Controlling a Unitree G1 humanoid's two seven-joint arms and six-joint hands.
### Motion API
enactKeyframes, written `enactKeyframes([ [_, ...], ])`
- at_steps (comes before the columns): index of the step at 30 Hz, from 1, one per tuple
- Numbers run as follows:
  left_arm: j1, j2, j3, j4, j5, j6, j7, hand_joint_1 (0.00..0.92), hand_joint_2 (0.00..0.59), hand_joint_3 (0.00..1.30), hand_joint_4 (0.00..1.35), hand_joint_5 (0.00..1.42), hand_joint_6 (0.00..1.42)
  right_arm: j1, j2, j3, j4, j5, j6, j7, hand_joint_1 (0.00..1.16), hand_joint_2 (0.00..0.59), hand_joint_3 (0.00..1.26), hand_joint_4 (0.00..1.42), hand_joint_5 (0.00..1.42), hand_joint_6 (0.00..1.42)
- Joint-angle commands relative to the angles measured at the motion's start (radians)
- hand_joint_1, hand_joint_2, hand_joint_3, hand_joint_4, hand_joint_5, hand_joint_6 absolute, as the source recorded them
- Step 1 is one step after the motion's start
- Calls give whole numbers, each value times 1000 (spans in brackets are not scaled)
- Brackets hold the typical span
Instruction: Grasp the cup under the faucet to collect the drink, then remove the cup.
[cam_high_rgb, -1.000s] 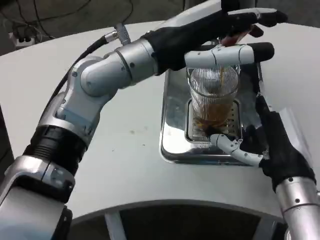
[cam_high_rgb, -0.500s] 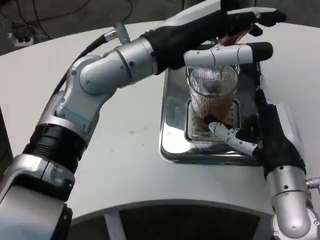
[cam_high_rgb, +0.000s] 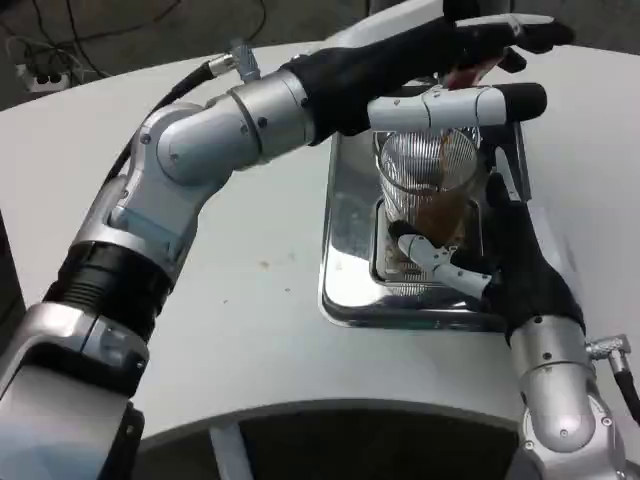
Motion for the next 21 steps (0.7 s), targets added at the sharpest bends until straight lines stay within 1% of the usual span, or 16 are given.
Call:
enactKeyframes([
  [1, 15, 14, -18, 28, 29, 18, -28, 0, 60, 133, 86, 147, 77, -21, 7, -4, 21, 28, -2, -11, 748, 217, 0, 0, 2, 0],
  [5, 12, 13, -18, 31, 31, 18, -27, 0, 59, 132, 86, 147, 77, -32, 7, -11, 36, 48, -10, -15, 747, 217, 0, 0, 3, 0],
  [11, 7, 13, -19, 42, 33, 15, -26, 0, 68, 138, 86, 147, 77, -43, 7, -22, 58, 83, -46, -24, 745, 217, 0, 0, 3, 0],
  [21, -3, 13, -20, 59, 38, 9, -23, 0, 67, 140, 86, 147, 77, -70, 8, -23, 94, 111, -73, -42, 744, 217, 0, 0, 12, 0],
])
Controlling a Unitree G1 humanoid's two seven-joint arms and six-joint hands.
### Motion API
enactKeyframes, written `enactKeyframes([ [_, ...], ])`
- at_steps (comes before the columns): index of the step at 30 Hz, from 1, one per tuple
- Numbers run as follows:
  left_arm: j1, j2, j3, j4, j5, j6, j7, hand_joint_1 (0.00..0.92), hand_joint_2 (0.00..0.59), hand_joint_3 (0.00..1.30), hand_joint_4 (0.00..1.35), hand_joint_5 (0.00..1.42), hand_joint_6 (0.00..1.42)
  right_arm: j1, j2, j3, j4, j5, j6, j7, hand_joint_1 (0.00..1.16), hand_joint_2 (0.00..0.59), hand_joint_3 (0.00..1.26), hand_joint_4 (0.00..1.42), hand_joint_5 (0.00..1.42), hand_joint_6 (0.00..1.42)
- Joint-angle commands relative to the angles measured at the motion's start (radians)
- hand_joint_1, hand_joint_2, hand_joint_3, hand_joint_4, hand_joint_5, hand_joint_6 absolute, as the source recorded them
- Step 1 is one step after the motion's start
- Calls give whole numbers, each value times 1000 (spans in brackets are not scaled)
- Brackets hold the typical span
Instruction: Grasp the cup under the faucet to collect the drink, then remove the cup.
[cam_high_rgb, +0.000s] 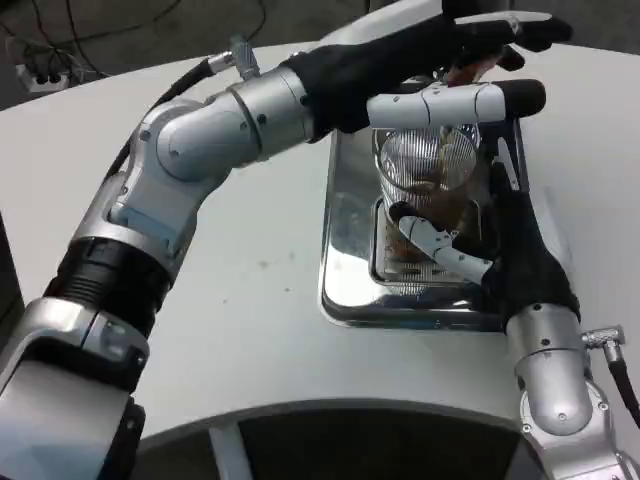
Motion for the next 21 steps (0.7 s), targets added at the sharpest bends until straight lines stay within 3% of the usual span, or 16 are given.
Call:
enactKeyframes([
  [1, 9, 13, -20, 37, 35, 17, -22, 0, 67, 140, 86, 147, 77, -19, 10, 0, 19, 15, -23, -17, 744, 217, 0, 0, 13, 0],
  [14, -12, 8, -22, 83, 39, 0, -20, 0, 67, 140, 86, 147, 77, -61, 2, 4, 71, 34, -32, -19, 744, 217, 0, 0, 16, 0],
  [21, -20, 8, -25, 111, 43, -11, -17, 0, 70, 142, 90, 155, 77, -71, 16, 7, 132, 44, -79, -38, 743, 216, 0, 0, 21, 0],
])
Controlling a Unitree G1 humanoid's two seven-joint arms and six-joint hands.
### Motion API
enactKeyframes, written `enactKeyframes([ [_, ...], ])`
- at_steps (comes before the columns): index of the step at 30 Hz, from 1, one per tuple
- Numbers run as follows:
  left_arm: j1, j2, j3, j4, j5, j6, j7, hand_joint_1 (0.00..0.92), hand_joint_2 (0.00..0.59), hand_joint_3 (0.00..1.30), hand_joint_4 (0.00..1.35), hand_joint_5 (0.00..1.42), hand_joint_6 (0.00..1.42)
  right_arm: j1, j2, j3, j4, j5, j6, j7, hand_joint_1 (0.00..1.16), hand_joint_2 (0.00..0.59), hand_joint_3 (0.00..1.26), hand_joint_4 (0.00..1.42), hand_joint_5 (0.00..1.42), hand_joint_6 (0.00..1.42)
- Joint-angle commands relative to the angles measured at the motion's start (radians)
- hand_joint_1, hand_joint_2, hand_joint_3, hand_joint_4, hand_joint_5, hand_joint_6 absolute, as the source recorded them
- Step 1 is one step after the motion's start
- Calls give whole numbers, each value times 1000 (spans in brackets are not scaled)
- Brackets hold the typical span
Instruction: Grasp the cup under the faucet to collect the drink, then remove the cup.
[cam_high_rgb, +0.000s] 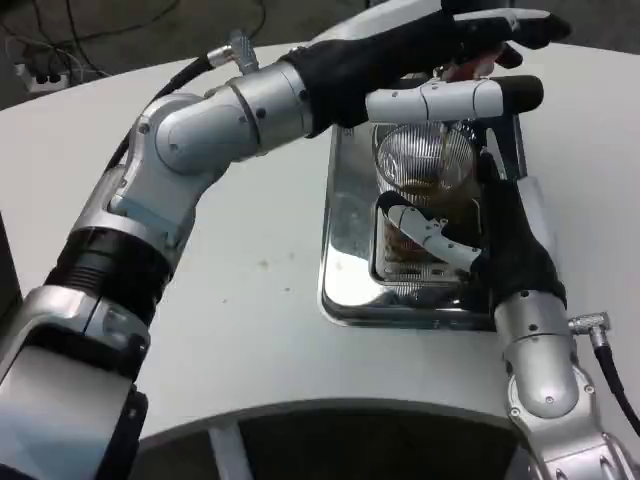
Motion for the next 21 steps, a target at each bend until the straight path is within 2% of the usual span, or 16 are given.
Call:
enactKeyframes([
  [1, 15, 8, -23, 41, 41, 18, -17, 0, 70, 143, 92, 156, 77, -11, 16, 7, 45, 13, -41, -17, 743, 217, 0, 0, 31, 0],
  [16, 7, 11, -27, 57, 44, 10, -22, 0, 77, 150, 96, 160, 77, -34, 34, 13, 103, 7, -76, -59, 755, 215, 0, 62, 140, 93],
  [21, 7, 12, -29, 53, 45, 12, -23, 0, 77, 150, 96, 161, 77, -32, 40, 20, 111, -4, -84, -89, 766, 212, 48, 106, 177, 125],
])
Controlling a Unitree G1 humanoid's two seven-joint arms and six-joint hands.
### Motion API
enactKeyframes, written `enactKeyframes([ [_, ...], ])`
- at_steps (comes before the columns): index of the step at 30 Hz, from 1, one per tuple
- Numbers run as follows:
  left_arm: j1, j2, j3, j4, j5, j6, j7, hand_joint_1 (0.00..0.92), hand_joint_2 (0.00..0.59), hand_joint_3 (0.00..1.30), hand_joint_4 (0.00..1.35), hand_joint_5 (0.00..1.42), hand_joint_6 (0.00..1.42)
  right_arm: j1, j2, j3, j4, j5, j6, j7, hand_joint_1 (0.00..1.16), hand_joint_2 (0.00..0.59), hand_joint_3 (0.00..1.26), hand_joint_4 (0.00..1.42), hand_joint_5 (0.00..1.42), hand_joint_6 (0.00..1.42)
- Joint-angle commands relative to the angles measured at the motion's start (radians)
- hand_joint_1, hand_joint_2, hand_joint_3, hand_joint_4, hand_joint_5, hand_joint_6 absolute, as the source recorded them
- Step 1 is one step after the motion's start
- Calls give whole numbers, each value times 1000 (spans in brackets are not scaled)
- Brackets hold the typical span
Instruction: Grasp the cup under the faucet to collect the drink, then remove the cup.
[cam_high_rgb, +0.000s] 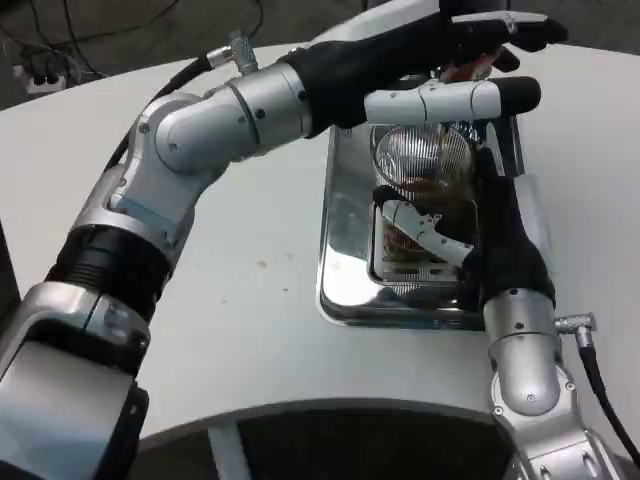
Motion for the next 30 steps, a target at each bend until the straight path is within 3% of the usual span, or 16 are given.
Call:
enactKeyframes([
  [1, 18, 13, -25, 21, 44, 28, -23, 0, 78, 150, 96, 161, 77, 4, 20, 18, 14, -7, -13, -22, 767, 212, 64, 116, 188, 129],
  [14, 32, 20, -5, -5, 23, 18, -14, 0, 78, 146, 96, 162, 84, 9, 45, 38, 46, -40, -29, -119, 790, 228, 187, 244, 316, 216],
  [30, 63, 17, 93, -84, -45, -28, 15, 0, 79, 109, 109, 213, 132, 7, 89, 60, 89, -75, -31, -221, 832, 248, 288, 360, 447, 318],
])
